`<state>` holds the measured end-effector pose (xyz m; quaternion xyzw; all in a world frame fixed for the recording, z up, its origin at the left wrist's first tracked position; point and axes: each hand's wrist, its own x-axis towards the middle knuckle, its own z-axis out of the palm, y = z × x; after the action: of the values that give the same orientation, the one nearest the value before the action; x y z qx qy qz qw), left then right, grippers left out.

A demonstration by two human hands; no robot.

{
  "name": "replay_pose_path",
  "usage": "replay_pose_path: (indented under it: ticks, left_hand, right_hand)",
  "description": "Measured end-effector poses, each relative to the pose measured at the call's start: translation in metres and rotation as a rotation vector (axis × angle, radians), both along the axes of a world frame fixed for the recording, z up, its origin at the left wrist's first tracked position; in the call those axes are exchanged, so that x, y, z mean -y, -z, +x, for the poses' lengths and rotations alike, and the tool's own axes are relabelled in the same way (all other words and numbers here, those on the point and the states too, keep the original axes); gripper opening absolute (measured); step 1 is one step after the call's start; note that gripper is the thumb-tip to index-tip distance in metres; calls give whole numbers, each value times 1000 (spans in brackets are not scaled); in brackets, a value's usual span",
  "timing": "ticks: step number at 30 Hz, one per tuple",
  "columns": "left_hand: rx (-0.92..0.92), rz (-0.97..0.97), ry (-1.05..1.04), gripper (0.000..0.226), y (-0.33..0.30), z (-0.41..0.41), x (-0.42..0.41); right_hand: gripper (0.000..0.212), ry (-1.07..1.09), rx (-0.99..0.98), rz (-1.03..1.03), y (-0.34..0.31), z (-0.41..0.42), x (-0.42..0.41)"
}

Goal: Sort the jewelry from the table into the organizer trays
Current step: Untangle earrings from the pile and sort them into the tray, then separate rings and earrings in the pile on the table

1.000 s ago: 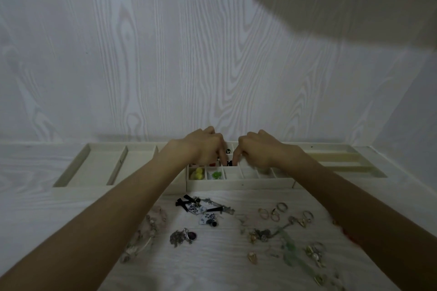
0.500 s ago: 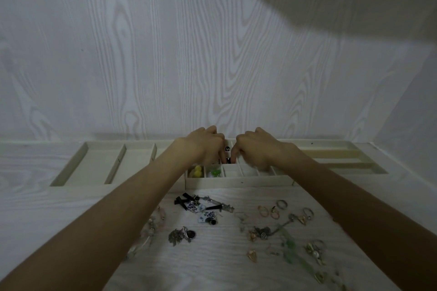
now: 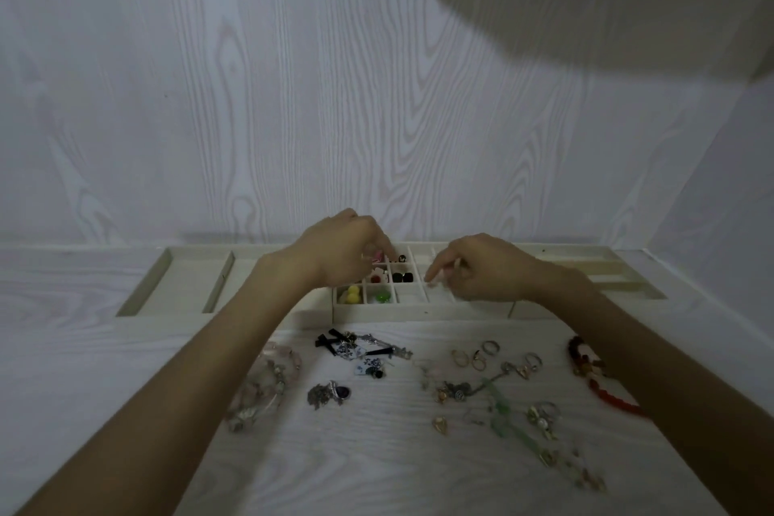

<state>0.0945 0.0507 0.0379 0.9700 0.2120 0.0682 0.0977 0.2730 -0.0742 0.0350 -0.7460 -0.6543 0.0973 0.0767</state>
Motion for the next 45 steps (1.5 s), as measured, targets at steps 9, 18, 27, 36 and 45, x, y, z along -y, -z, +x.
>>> replay_pose_path:
  ticks: [9,18,27,36,45]
  left_hand:
    - [324,-271,-166,38,55,-71,63]
    - [487,-261,-159,21,78,-39,105]
    - [541,-89,-127,31,97,-29,120]
    - [479,-72,-177,31,101,-39,115]
    - [462,-67,-188,23,99,-39,119]
  right_hand:
    - [22,62,-298,226,51,-10,96]
    - [29,234,-447,473,86,-2,142]
    - [26,493,-313,697,88,26,161]
    - [25,514,-182,715,89,26,161]
    - [16,302,-473,564,76,8,159]
